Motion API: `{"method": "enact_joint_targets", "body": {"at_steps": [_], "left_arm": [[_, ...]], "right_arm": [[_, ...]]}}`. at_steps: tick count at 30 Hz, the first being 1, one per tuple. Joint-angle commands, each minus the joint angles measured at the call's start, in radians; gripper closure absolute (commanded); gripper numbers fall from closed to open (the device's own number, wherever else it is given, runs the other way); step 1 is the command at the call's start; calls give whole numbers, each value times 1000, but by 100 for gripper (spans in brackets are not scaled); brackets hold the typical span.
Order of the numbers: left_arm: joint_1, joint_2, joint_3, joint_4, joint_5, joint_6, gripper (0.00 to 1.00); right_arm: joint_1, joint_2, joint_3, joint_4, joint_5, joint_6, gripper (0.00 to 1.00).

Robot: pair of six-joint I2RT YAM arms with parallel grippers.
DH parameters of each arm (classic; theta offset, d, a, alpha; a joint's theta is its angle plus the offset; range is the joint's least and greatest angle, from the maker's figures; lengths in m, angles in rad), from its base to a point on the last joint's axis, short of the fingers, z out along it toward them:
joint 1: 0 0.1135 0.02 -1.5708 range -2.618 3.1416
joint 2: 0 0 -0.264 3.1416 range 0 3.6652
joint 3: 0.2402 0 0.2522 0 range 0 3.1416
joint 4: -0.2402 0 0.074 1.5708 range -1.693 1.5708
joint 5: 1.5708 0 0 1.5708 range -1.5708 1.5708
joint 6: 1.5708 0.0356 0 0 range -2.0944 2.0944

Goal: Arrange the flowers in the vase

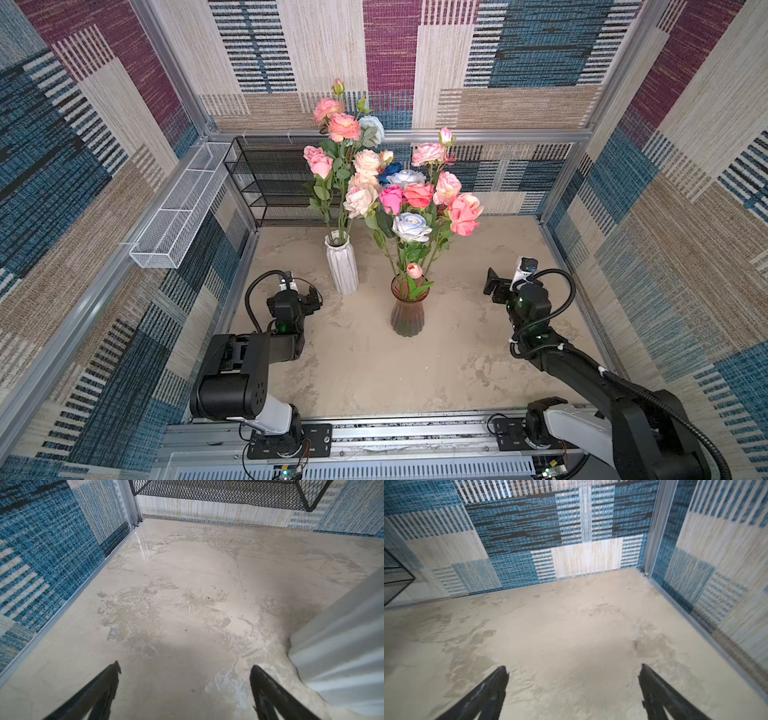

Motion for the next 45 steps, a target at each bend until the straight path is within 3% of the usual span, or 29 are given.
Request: {"method": "enact_joint_targets", "body": {"at_steps": [1, 7, 20, 45], "left_arm": [[-1, 0, 5, 39, 17, 34, 1], [-1, 2, 3, 45, 16, 34, 1], [-1, 2, 3, 45, 17, 34, 1], [-1, 2, 4, 44, 17, 34, 1]], "right_arm": [[-84, 21, -20, 182, -87, -102, 0], [-191, 113, -121, 349, -212, -61, 0], [-197, 423, -173, 741, -420, -111, 1], [-197, 415, -167, 716, -414, -111, 0]]}}
